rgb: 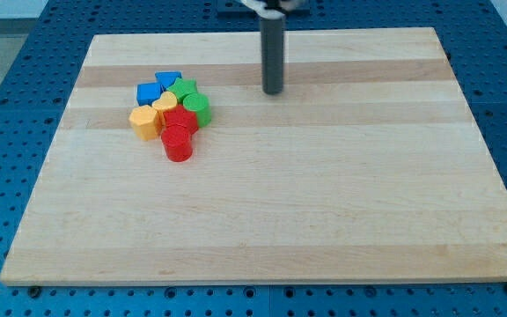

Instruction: Replace the red circle to thr left side of the red star

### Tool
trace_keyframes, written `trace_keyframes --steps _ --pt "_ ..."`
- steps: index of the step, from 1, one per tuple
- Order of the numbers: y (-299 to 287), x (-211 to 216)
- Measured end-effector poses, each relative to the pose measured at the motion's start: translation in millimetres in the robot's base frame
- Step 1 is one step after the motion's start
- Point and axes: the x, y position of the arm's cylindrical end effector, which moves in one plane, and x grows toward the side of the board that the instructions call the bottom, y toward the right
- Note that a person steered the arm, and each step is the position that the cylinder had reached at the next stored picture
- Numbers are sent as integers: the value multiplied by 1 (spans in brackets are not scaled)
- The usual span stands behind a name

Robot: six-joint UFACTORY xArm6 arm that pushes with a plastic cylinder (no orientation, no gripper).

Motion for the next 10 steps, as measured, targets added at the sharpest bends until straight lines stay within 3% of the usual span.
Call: trace_keyframes --steps 1,2,5,9,10 --pt "-13 80" --pt "-55 99" --pt "-96 121" --pt "-138 87" --pt "-130 121"
